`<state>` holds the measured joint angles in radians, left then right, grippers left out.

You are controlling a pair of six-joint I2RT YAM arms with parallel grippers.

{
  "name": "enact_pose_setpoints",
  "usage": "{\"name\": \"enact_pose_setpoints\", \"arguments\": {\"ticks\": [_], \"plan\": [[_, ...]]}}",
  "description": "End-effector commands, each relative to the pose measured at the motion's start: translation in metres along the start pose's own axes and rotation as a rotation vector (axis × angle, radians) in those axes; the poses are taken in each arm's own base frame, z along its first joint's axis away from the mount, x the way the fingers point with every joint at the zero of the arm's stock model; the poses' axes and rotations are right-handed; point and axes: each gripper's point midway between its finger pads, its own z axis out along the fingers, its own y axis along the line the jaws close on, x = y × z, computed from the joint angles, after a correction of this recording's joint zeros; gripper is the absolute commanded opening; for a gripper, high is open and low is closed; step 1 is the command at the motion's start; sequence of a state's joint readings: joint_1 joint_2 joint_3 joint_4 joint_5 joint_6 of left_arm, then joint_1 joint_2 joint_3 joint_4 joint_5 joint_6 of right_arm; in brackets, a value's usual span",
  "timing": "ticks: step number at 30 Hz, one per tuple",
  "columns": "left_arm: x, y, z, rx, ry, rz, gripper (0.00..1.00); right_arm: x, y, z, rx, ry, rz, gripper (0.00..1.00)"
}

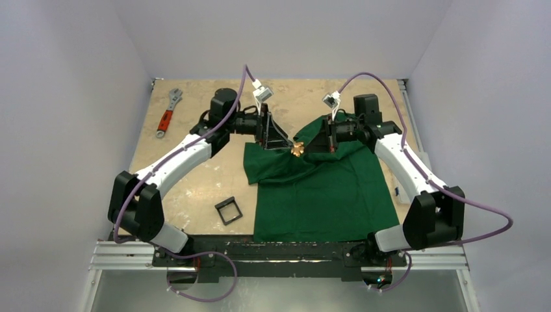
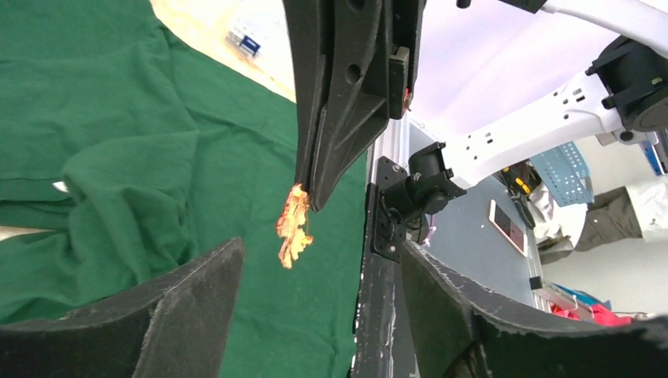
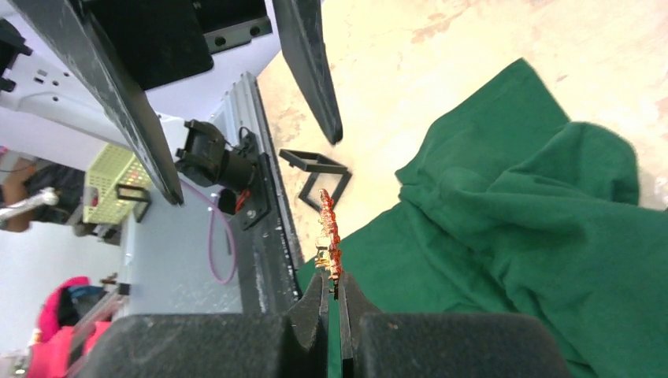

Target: Remove the brooch from the garment

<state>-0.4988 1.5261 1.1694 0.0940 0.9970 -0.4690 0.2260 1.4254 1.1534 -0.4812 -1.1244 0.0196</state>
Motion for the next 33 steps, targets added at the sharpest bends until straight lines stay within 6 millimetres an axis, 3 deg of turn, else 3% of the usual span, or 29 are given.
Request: {"name": "enact_pose_setpoints", "arguments": {"ticks": [1, 3, 5, 8, 11, 15, 19, 23, 26, 28, 33], "plan": [[-0.026, -0.011, -0.026, -0.033, -0.018, 0.076, 0.77, -0.041, 0.021, -0.011, 0.062, -0.085, -0.306, 0.0], [-0.028, -0.009, -0.036, -0.064, 0.003, 0.036, 0.83, -0.044, 0.028, -0.011, 0.084, -0.086, -0.422, 0.0], [-0.03, -0.008, -0.045, -0.084, 0.043, 0.01, 0.94, -0.047, 0.037, -0.012, 0.11, -0.084, -0.572, 0.0], [-0.029, -0.012, -0.06, -0.124, 0.117, 0.023, 0.99, -0.051, 0.053, -0.012, 0.122, -0.09, -0.792, 0.0], [-0.029, -0.026, -0.073, -0.126, 0.158, 0.142, 1.0, -0.05, 0.071, -0.012, 0.109, -0.087, -1.013, 0.0], [-0.022, -0.055, -0.09, -0.062, 0.166, 0.431, 1.0, -0.047, 0.093, -0.006, 0.082, -0.091, -1.254, 0.0], [-0.014, -0.074, -0.096, 0.0, 0.148, 0.56, 1.0, -0.036, 0.11, 0.001, 0.035, -0.09, -1.482, 0.0], [-0.014, -0.086, -0.09, 0.083, 0.166, 0.427, 0.98, -0.032, 0.12, 0.005, 0.04, -0.129, -1.715, 0.0], [-0.016, -0.089, -0.079, 0.172, 0.185, 0.159, 0.9, -0.034, 0.121, 0.006, 0.072, -0.149, -1.83, 0.0], [-0.015, -0.088, -0.074, 0.183, 0.196, 0.031, 0.9, -0.035, 0.12, 0.007, 0.098, -0.155, -1.881, 0.0], [-0.011, -0.082, -0.063, 0.091, 0.124, 0.065, 1.0, -0.038, 0.122, 0.003, 0.153, -0.195, -1.992, 0.0]]}}
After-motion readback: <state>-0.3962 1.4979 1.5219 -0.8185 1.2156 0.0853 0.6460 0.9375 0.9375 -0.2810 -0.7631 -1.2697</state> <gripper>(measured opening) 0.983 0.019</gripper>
